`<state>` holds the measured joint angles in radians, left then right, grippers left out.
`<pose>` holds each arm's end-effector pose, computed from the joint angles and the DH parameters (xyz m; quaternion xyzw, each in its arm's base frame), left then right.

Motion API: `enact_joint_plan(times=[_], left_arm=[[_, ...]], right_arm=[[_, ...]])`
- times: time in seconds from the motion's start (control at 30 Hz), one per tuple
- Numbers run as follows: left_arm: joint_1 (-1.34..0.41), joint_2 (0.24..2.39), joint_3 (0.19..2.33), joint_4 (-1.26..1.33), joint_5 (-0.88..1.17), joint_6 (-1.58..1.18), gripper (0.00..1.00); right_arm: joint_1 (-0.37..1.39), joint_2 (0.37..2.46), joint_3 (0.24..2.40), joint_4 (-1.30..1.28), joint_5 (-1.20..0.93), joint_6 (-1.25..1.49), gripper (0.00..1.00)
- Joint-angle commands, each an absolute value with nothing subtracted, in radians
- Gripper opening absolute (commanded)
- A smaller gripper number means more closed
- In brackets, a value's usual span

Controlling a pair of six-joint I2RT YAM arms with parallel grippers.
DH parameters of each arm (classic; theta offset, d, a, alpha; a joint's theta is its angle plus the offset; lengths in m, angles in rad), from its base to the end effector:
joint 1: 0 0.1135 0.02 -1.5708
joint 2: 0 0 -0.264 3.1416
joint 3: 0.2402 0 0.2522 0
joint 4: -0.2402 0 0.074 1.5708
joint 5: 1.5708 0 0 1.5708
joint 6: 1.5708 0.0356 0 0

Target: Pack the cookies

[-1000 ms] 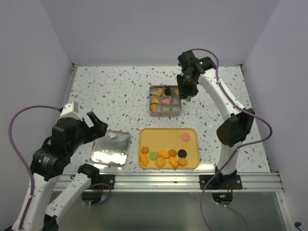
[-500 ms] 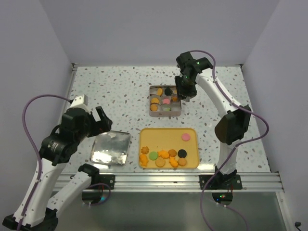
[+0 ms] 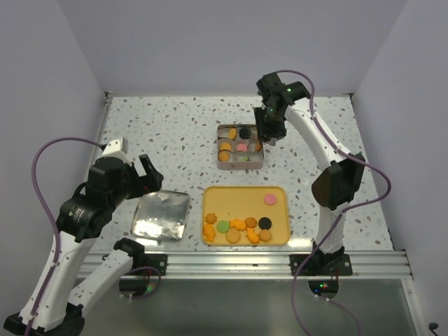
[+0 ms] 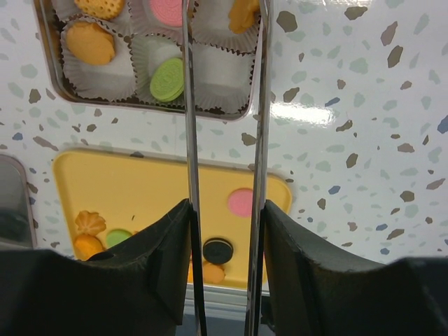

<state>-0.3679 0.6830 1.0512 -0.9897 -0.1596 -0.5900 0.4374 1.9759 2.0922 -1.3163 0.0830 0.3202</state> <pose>0.1055 -0.0346 0.3607 -0.1345 0.8771 -0.1470 0.4370 0.3636 0.1668 0.3421 -0.0499 0.9808 0.0302 0.1862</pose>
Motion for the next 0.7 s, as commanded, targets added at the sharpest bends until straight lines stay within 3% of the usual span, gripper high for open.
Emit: enact_joint_plan(times=[0.0, 0.27, 0.67], left_arm=[[-0.373, 0.67, 1.062, -0.957, -0.156, -0.58, 1.0], [-0.373, 0.657, 1.04, -0.957, -0.141, -0.597, 1.0], [-0.373, 0.652, 1.039, -0.962, -0.104, -0.637, 1.0]], right_arm=[[0.433, 1.902, 2.122, -1.321, 0.055, 0.313, 0.45], [0.497, 1.706, 1.961, -1.296, 0.003, 0.348, 0.45], [0.902, 1.451, 1.524, -1.192, -0.04, 0.557, 0.45]])
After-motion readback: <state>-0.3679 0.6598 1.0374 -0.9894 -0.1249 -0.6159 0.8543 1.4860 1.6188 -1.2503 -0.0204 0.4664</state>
